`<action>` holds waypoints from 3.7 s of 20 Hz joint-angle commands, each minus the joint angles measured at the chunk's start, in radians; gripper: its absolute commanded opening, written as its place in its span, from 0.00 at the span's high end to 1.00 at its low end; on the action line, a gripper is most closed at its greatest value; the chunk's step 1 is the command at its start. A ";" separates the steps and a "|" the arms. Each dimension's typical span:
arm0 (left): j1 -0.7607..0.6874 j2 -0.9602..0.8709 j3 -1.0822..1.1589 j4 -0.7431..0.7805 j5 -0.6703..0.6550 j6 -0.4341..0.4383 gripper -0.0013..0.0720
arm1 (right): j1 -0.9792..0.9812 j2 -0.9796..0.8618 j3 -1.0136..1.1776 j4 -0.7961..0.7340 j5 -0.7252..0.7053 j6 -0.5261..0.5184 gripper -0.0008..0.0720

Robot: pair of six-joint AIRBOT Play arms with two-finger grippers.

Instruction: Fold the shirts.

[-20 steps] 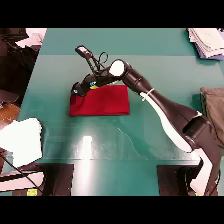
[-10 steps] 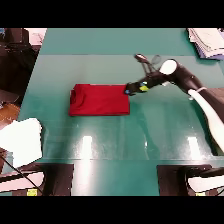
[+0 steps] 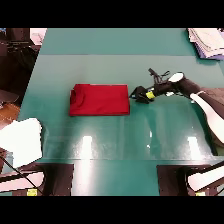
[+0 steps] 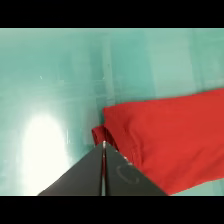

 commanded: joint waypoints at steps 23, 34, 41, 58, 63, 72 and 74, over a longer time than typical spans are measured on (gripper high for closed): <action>-0.290 -0.016 0.000 -0.080 0.102 -0.001 0.95 | -0.527 0.166 0.347 -0.206 0.077 0.101 0.97; -0.366 -0.050 -0.017 -0.087 0.127 -0.002 0.95 | -1.014 0.242 0.349 -0.261 0.139 0.091 0.97; -0.366 -0.050 -0.017 -0.087 0.125 -0.001 0.95 | -1.051 0.291 0.583 -0.124 0.177 0.051 0.97; -0.366 -0.050 -0.017 -0.087 0.081 0.049 0.95 | -1.269 0.780 -0.062 -0.689 0.308 0.192 0.96; -0.366 -0.050 -0.017 -0.087 0.082 0.052 0.95 | -1.275 0.829 -0.162 -0.948 0.330 0.209 0.05; -0.365 -0.049 -0.017 -0.087 0.085 0.051 0.95 | -0.960 0.830 0.011 -0.638 0.303 0.232 0.40; -0.365 -0.049 -0.017 -0.087 0.085 0.051 0.95 | -0.817 0.830 0.047 -0.640 0.298 0.230 0.96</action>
